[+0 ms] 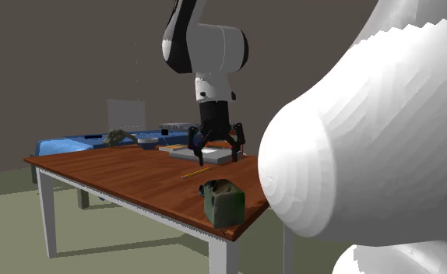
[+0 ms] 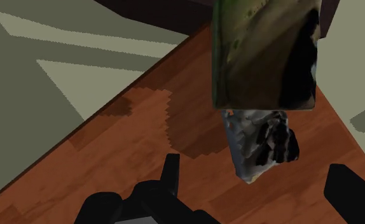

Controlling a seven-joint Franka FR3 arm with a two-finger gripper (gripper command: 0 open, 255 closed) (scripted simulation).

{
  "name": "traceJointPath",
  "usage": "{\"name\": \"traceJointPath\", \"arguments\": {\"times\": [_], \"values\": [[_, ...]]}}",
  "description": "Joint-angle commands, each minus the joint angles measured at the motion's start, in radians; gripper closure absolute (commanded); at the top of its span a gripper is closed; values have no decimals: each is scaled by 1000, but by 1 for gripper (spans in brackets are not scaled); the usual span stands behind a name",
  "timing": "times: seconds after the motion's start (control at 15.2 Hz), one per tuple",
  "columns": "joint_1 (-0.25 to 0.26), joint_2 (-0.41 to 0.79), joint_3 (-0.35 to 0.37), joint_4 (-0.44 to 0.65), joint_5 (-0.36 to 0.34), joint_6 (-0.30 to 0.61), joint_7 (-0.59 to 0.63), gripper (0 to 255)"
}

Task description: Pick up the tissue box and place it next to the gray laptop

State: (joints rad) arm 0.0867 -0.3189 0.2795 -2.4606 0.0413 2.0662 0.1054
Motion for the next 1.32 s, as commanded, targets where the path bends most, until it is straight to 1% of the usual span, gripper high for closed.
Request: {"name": "traceJointPath", "arguments": {"times": [0.0, 0.07, 0.13, 0.59, 1.12, 1.19, 1.25], "values": [[6, 71, 23, 18, -3, 44, 29, 0], [9, 108, 34, 28, -8, 65, 44, 0], [10, 118, 37, 31, -9, 70, 48, 0], [6, 174, 42, -27, -27, 182, 62, 0], [6, 174, 42, -27, -27, 182, 62, 0], [6, 174, 42, -27, -27, 182, 62, 255], [6, 174, 42, -27, -27, 182, 62, 255]]}}
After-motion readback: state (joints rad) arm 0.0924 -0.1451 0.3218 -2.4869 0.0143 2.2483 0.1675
